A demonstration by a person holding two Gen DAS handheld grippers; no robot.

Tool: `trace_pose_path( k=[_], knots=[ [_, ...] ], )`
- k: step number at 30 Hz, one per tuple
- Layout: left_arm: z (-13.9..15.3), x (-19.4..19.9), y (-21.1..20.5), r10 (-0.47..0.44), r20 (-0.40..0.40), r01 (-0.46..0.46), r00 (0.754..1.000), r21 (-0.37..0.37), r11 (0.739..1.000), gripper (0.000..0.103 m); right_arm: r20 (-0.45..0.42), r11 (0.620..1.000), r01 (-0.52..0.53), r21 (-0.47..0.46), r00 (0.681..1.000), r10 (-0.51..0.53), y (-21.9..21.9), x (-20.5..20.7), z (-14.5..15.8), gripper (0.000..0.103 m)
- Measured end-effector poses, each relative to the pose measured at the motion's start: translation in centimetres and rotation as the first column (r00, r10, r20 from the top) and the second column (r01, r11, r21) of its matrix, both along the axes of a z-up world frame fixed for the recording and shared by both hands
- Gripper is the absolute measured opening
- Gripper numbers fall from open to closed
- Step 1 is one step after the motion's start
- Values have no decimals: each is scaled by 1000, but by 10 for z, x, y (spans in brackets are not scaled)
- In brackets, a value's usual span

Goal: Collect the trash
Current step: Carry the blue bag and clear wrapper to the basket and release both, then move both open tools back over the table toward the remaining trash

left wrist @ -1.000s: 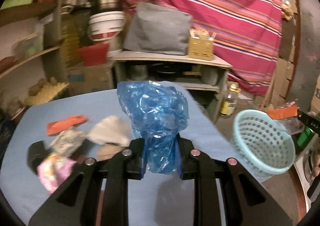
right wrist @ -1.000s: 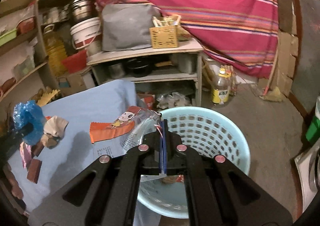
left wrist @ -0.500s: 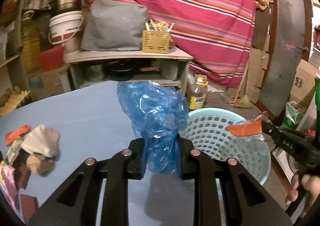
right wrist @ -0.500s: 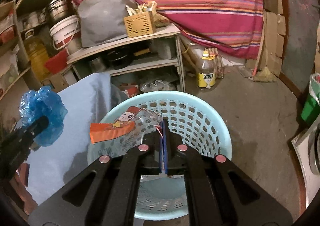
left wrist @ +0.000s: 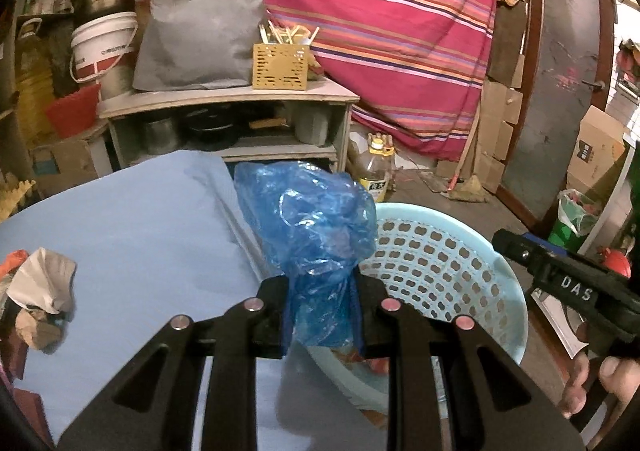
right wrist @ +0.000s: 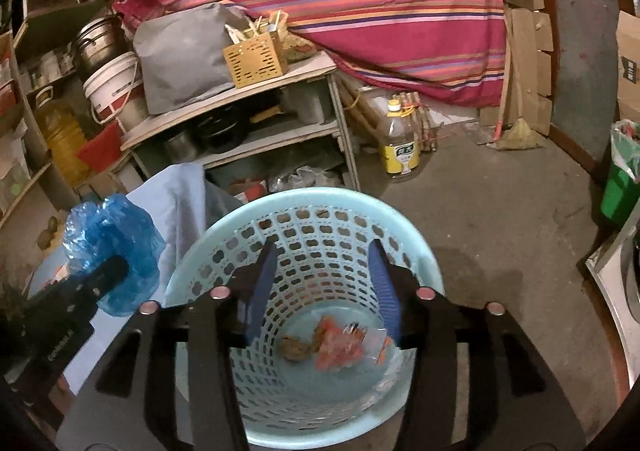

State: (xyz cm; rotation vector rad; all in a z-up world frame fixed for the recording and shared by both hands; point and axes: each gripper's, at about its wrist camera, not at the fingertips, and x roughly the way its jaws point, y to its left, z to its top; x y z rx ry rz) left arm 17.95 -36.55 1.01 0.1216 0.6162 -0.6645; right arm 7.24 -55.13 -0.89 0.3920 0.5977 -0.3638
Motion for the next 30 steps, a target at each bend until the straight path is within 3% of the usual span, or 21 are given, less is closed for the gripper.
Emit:
trace_pose_path(
  k=[7, 9, 11, 13, 21, 26, 30],
  knots=[
    [-13, 2, -27, -72, -38, 73, 997, 10, 997, 24, 8, 999, 48, -3, 999, -48, -9, -7, 3, 59],
    [-17, 3, -35, -93, -46, 94, 995, 24, 995, 30, 9, 998, 57, 7, 998, -57, -13, -10, 2, 60],
    [-19, 2, -37, -84, -43, 85, 996, 30, 996, 65, 7, 998, 68, 13, 998, -68, -16, -11, 0, 59],
    [-20, 1, -36, -62, -24, 63, 998, 24, 998, 75, 6, 997, 73, 16, 997, -73, -18, -11, 0, 59],
    [-20, 9, -13, -21, -63, 22, 998, 13, 1000, 76, -4, 997, 76, 3, 997, -76, -18, -10, 0, 60],
    [-6, 6, 31, 52, -31, -52, 998, 6, 999, 84, 8, 999, 50, -9, 999, -50, -4, -4, 5, 72],
    [5, 5, 87, 135, 14, -135, 991, 28, 990, 89, 16, 999, 7, -39, 1000, -6, 22, 6, 10, 89]
  ],
)
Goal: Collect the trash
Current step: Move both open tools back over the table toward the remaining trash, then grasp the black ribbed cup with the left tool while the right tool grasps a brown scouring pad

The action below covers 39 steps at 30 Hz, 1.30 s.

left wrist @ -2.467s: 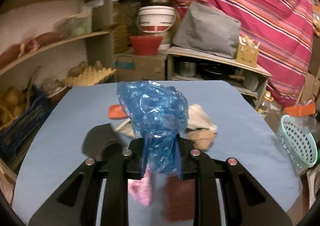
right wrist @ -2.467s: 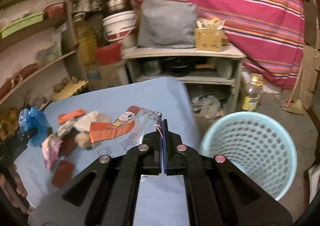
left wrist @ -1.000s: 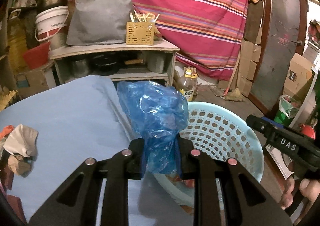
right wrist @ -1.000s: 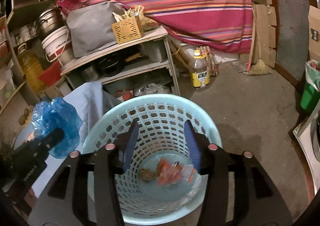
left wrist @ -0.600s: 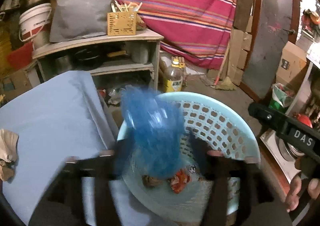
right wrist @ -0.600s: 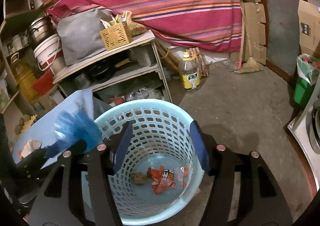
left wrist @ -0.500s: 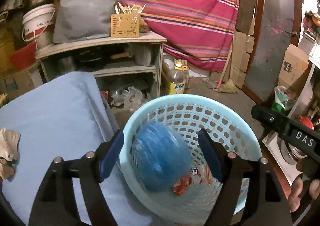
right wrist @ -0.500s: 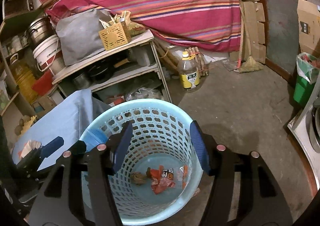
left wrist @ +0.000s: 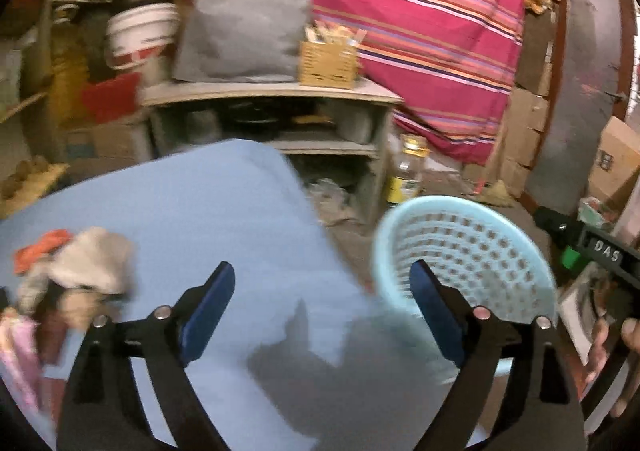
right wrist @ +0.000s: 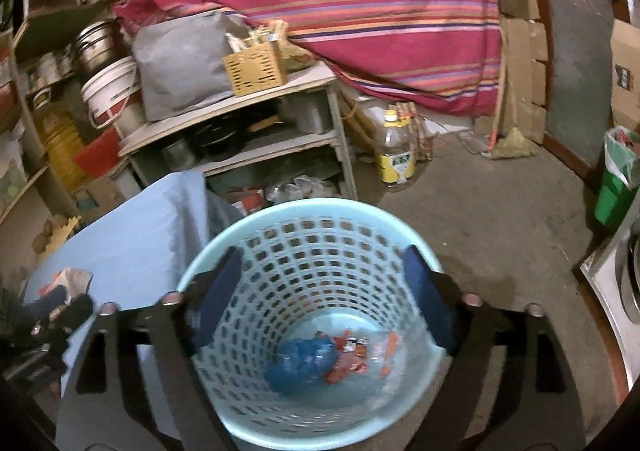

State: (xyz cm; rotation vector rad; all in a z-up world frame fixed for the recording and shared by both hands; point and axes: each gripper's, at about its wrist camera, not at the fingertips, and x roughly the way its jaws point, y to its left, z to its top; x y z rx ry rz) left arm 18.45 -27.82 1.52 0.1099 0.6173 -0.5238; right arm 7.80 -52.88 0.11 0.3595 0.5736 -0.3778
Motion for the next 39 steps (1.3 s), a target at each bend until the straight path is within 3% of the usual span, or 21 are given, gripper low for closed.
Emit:
trace_pose_path(
  k=[5, 10, 17, 20, 24, 30, 39],
  knots=[
    [5, 6, 78, 113, 26, -114, 993, 49, 992, 94, -11, 997, -67, -40, 998, 67, 45, 16, 3, 96],
    [-3, 11, 160, 242, 60, -248, 968, 106, 963, 97, -14, 993, -98, -70, 995, 97, 98, 35, 3, 99],
    [-10, 23, 249, 382, 24, -383, 924, 64, 922, 98, -33, 979, -185, -80, 983, 183, 160, 61, 0, 99],
    [-11, 33, 279, 436, 39, -438, 899, 81, 896, 99, -42, 971, -223, -90, 975, 220, 185, 71, 0, 99],
    [-24, 58, 320, 491, -47, -488, 870, 65, 870, 99, -68, 957, -269, -112, 963, 262, 214, 81, -5, 99],
    [-48, 81, 348, 496, -160, -495, 854, 49, 868, 98, -112, 926, -348, -149, 936, 334, 255, 97, -13, 99],
    [-71, 89, 344, 482, -179, -468, 858, 114, 876, 98, -181, 863, -438, -253, 897, 403, 305, 108, -25, 99]
  ],
)
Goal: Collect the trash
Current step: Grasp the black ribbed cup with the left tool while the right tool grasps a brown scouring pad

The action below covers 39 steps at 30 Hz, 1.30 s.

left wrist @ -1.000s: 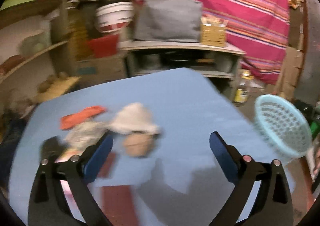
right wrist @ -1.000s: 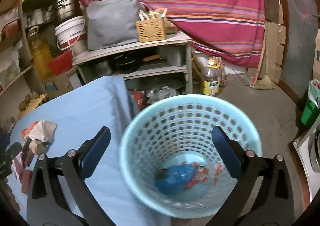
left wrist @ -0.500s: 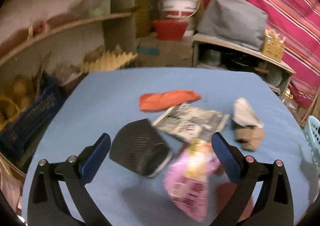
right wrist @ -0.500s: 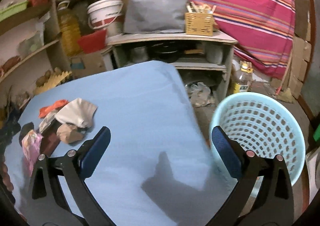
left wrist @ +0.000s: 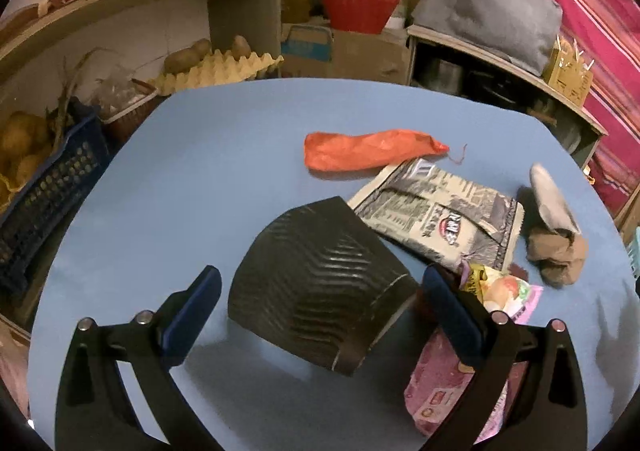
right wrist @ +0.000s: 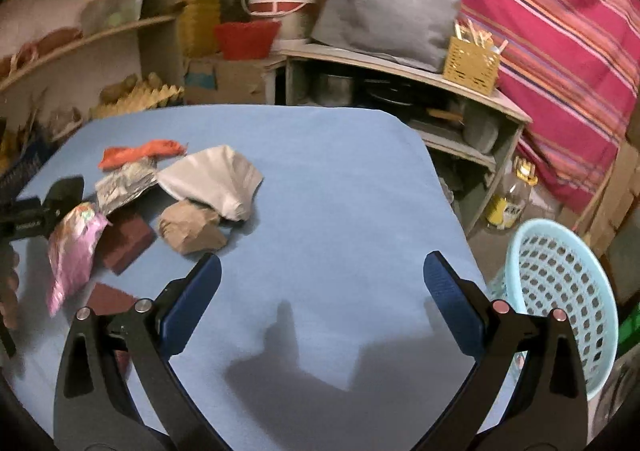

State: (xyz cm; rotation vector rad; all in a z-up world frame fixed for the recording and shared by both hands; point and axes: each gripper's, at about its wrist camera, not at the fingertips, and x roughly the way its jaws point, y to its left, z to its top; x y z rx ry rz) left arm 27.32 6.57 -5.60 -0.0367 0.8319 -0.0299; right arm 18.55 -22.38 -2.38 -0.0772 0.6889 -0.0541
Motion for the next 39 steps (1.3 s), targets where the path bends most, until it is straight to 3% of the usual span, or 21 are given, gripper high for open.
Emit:
trace_pose_path(
  k=[8, 17, 23, 31, 35, 38, 39],
  knots=[
    [-7, 4, 6, -10, -11, 10, 1000, -42, 999, 95, -40, 997, -67, 31, 997, 69, 27, 0, -10, 99],
    [10, -7, 7, -27, 46, 27, 999, 3, 1000, 95, -82, 988, -132, 79, 987, 139, 60, -8, -22, 99],
    [24, -25, 31, 18, 87, -21, 996, 37, 999, 95, -123, 976, -182, 122, 973, 197, 93, -17, -32, 99],
    [47, -65, 75, 86, 149, -85, 985, -17, 996, 95, -170, 976, -163, 143, 968, 187, 123, -20, -47, 99],
    [57, -82, 90, 106, 180, -102, 978, -31, 994, 95, -194, 979, -173, 109, 962, 191, 139, -22, -52, 98],
    [60, -86, 98, 116, 188, -112, 975, -31, 993, 95, -201, 983, -163, 83, 964, 177, 145, -21, -54, 94],
    [60, -87, 101, 120, 186, -115, 975, -35, 993, 95, -208, 983, -162, 88, 962, 177, 146, -20, -55, 88]
  ],
)
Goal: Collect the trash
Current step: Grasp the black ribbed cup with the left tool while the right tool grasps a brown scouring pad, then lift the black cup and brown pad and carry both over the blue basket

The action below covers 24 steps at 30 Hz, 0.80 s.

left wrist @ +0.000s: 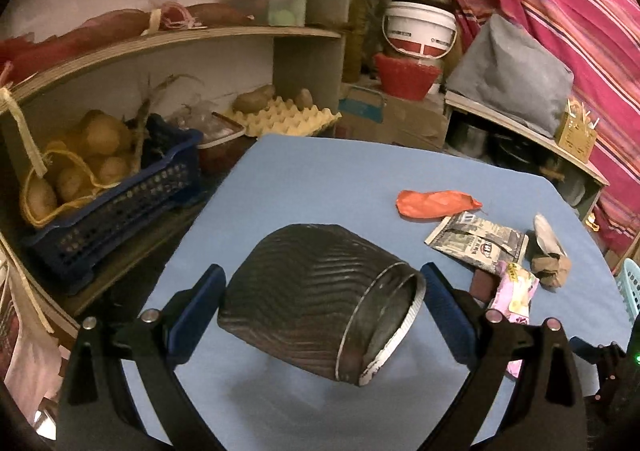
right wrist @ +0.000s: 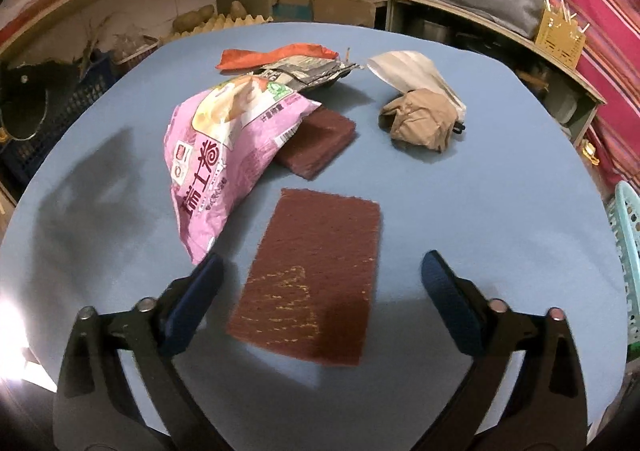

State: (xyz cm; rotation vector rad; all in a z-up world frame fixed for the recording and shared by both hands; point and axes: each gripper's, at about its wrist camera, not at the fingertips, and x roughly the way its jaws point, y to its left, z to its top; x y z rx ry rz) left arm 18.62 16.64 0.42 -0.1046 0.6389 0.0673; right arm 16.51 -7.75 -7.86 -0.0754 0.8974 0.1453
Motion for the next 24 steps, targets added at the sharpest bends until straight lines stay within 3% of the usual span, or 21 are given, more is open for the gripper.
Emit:
trace_pose_path(
  k=[2, 4, 7, 15, 24],
  knots=[
    [-1, 1, 4, 7, -7, -7, 1000, -10, 1000, 95, -7, 1000, 0, 9, 1000, 0, 1, 2, -1, 84],
    [-2, 1, 7, 12, -10, -12, 1000, -15, 1000, 95, 0, 1000, -18, 11, 1000, 18, 2, 3, 1, 69],
    [-1, 3, 7, 13, -9, -13, 1000, -15, 1000, 95, -1, 999, -32, 16, 999, 32, -1, 2, 2, 61],
    [-1, 4, 5, 8, -6, -8, 1000, -5, 1000, 95, -1, 999, -31, 32, 1000, 31, -14, 7, 7, 60],
    [5, 13, -26, -19, 9, 19, 1000, -18, 1000, 95, 26, 996, 47, 82, 998, -49, -71, 17, 25, 60]
  ],
)
